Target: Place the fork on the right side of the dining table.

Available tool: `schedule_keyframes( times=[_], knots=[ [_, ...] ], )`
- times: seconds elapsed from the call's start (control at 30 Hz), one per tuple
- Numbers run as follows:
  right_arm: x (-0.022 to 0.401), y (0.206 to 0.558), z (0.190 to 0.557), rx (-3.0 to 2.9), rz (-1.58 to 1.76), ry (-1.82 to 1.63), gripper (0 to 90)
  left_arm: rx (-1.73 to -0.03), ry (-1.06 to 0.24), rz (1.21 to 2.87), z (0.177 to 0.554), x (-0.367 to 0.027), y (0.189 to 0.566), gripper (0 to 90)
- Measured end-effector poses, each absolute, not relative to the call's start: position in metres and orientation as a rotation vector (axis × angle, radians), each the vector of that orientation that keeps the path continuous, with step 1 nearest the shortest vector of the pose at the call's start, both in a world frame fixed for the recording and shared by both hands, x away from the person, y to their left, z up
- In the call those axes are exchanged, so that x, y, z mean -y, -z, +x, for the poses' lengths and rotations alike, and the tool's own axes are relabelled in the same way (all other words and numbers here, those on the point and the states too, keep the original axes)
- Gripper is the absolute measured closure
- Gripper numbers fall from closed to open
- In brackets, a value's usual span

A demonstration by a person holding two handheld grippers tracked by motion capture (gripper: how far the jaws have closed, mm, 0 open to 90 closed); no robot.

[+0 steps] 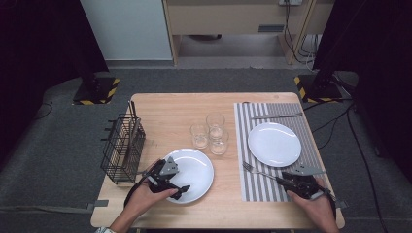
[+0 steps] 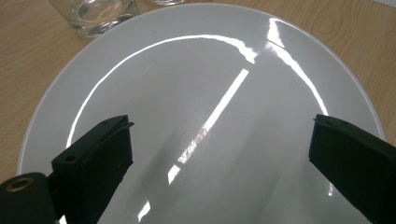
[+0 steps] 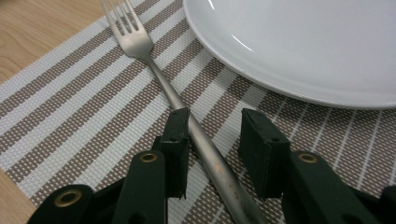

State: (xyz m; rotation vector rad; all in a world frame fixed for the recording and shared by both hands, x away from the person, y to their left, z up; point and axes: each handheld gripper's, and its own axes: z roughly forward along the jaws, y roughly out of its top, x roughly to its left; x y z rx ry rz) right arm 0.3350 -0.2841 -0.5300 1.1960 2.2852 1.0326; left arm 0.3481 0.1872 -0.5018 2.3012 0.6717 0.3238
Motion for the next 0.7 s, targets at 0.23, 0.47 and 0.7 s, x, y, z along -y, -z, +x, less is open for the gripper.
schedule_keyframes(
  times=[0.23,0.47,0.7],
  knots=[
    [0.293,0.531,0.334,-2.268,1.228,-1.029,62.3,-0.671,-0.324,2.301,0.348,-0.187,0.502,5.1],
    [0.298,0.531,0.334,-2.25,1.256,-1.037,62.0,-0.671,-0.327,2.299,0.348,-0.189,0.501,5.1],
    [0.306,0.532,0.334,-2.219,1.287,-1.029,62.5,-0.675,-0.33,2.297,0.348,-0.189,0.501,5.1]
  ],
)
